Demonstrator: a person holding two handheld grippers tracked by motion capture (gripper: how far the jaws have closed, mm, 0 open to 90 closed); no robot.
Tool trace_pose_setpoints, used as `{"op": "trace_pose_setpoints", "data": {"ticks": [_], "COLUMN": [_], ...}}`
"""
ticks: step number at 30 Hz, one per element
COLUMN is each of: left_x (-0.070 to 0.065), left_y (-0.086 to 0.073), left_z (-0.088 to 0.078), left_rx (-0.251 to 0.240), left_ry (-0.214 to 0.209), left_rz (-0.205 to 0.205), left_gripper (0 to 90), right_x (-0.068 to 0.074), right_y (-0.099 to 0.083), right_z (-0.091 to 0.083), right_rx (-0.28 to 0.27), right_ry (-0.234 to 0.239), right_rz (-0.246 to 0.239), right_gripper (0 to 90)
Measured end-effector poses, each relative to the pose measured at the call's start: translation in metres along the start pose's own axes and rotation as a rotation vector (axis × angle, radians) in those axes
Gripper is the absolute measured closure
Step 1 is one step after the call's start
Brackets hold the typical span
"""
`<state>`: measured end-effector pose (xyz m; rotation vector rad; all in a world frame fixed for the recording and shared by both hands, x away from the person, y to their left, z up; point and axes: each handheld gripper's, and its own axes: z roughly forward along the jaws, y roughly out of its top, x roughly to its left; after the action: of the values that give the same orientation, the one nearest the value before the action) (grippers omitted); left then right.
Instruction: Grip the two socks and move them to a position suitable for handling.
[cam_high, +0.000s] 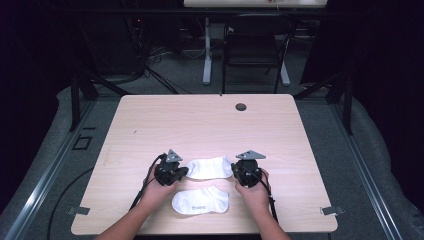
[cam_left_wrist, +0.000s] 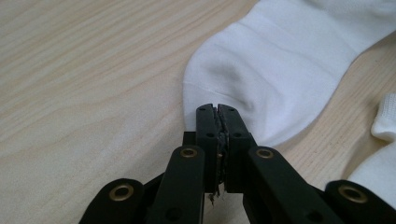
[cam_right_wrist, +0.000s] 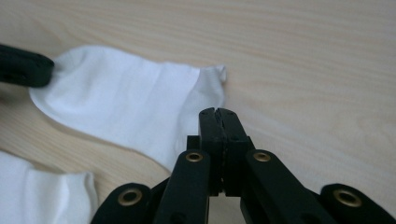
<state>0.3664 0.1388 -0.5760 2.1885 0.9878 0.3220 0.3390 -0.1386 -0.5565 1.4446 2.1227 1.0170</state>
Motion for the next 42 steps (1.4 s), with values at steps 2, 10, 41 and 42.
{"op": "trace_pose_setpoints", "data": {"ticks": [2,10,41,42], "left_x": [0.0,0.002,0.01,0.009], "left_y": [0.0,0.0,-0.001,0.002], "left_z": [0.0,0.0,-0.008,-0.011], "left_rx": [-0.003,-0.005,-0.026,-0.04], "left_ry": [-0.001,-0.01,-0.016,-0.005], "left_rz": [0.005,0.0,-0.042,-0.047], "left_gripper": [88.0,88.0,76.4,74.8], "right_x": [-0.001,0.001,0.0,0.0], "right_y": [-0.003,0.002,-0.005,-0.004], "right_z": [0.002,-0.012,0.017,0.016], "right_rx": [0.02,-0.084,0.048,0.042], "right_ry": [-0.002,-0.008,0.023,0.03], "right_rz": [0.002,0.007,-0.037,-0.034], "right_gripper": [90.0,82.0,81.0,80.4]}}
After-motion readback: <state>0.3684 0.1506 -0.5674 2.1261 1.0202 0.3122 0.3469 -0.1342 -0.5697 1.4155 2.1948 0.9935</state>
